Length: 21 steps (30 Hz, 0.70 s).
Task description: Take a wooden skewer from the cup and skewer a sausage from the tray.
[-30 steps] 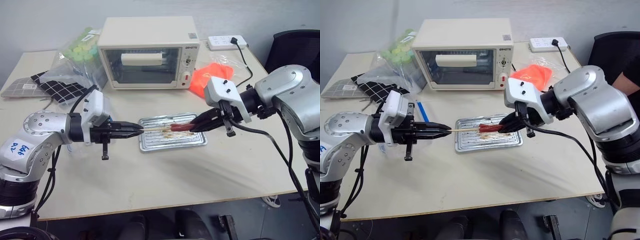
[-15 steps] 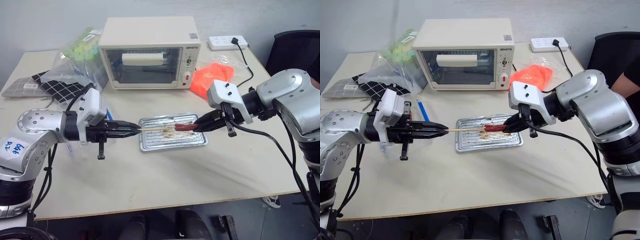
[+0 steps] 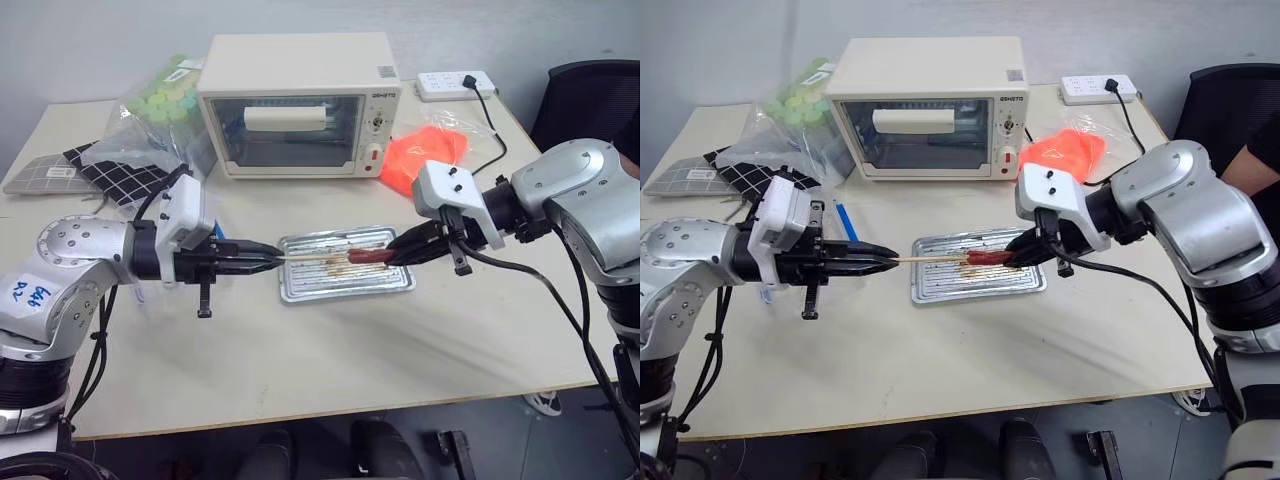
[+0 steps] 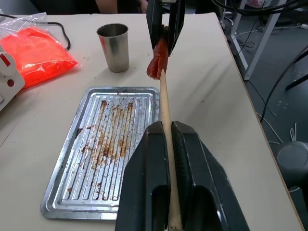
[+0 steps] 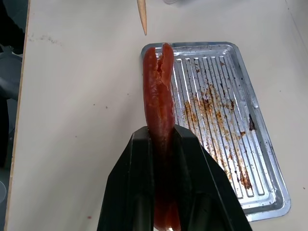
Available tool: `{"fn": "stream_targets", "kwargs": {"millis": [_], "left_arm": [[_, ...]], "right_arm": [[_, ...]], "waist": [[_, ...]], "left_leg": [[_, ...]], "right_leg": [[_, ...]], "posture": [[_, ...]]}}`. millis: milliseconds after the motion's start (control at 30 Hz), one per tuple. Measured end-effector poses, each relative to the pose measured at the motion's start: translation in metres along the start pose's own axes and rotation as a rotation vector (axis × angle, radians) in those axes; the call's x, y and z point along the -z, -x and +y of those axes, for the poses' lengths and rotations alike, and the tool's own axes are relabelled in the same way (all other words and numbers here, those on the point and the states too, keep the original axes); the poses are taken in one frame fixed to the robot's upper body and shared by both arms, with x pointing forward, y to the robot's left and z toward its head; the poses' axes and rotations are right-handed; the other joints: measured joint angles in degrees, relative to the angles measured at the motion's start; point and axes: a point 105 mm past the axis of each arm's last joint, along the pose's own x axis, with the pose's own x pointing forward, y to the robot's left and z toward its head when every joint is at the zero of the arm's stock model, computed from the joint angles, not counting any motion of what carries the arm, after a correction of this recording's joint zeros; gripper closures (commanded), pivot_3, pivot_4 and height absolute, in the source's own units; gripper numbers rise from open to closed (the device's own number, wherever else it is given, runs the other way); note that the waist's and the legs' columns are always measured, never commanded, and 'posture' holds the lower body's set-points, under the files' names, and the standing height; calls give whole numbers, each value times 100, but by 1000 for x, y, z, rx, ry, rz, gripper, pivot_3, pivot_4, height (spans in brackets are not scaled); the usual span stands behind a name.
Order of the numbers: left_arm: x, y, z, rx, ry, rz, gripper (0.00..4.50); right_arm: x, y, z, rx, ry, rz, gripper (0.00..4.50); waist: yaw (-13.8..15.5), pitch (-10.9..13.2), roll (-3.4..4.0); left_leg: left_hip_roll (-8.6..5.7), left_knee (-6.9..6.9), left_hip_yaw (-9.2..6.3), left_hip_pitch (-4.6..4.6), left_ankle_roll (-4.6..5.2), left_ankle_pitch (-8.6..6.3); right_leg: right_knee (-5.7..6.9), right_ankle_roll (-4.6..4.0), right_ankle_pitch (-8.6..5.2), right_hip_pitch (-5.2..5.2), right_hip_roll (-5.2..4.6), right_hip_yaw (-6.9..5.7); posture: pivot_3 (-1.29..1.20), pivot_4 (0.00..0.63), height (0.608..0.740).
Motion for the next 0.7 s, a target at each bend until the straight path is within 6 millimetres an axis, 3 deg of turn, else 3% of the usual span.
{"fn": "stream_targets", "kwargs": {"millis": [700], "left_arm": [[0, -3, 4, 7, -6, -9, 4500]], "right_arm": [[-10, 4, 4, 3, -23, -33, 4140]], "waist": [[1, 0, 0]], "left_leg": [[0, 2, 0, 0, 0, 0]], "right_leg": [[1, 0, 0, 0, 0, 0]], "posture": [[0, 150, 740]]}}
